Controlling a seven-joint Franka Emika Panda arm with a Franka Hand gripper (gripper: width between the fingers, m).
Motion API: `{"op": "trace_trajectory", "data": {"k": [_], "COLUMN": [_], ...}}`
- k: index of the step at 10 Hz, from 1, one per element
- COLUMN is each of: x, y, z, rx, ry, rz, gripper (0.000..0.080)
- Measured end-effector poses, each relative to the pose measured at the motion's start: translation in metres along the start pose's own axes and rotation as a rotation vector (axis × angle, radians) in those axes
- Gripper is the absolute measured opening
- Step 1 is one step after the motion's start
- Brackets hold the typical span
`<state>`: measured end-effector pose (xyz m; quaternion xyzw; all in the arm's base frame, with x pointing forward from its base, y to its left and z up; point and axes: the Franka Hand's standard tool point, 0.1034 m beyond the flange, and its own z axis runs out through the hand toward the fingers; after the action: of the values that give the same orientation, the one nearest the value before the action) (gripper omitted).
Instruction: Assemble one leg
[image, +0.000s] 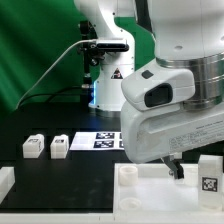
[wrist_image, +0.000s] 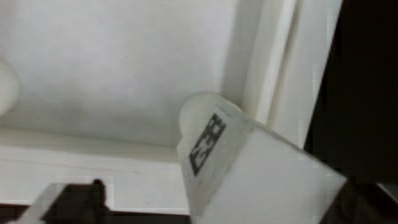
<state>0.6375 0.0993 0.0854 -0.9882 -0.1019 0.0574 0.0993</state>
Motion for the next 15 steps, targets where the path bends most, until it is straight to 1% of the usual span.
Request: {"op": "trace_trajectory", "data": {"k": [1,3,4,5,6,7,8,12,13,14,15], "x": [0.0,0.0,0.0,0.0,0.0,-0.0004,-0.0012,-0.001,-0.0005,-0.0002,-0.0005], "y": [0.0,0.0,0.0,0.0001,0.0,0.001,0.0038,0.0026,0.0011,0.0015,0.0034], "z": [0.0,0.0,0.0,0.0,0.0,0.0015,0.0032,0.0026,0.0,-0.0014,-0.0009], "rx": [0.0,0.0,0.0,0.0,0.0,0.008,0.014,0.013,0.012,0.011,0.01], "ry": [0.0,0.0,0.0,0.0,0.0,-0.001,-0.002,-0.002,0.002,0.004,0.006], "rz": [0.0,0.0,0.0,0.0,0.008,0.033,0.043,0.042,0.038,0.037,0.034], "gripper": [0.051,0.0236,0.0236,0.0069,0.0022,0.0005,0.0005,0.0002,0.0082,0.0264,0.0399]}}
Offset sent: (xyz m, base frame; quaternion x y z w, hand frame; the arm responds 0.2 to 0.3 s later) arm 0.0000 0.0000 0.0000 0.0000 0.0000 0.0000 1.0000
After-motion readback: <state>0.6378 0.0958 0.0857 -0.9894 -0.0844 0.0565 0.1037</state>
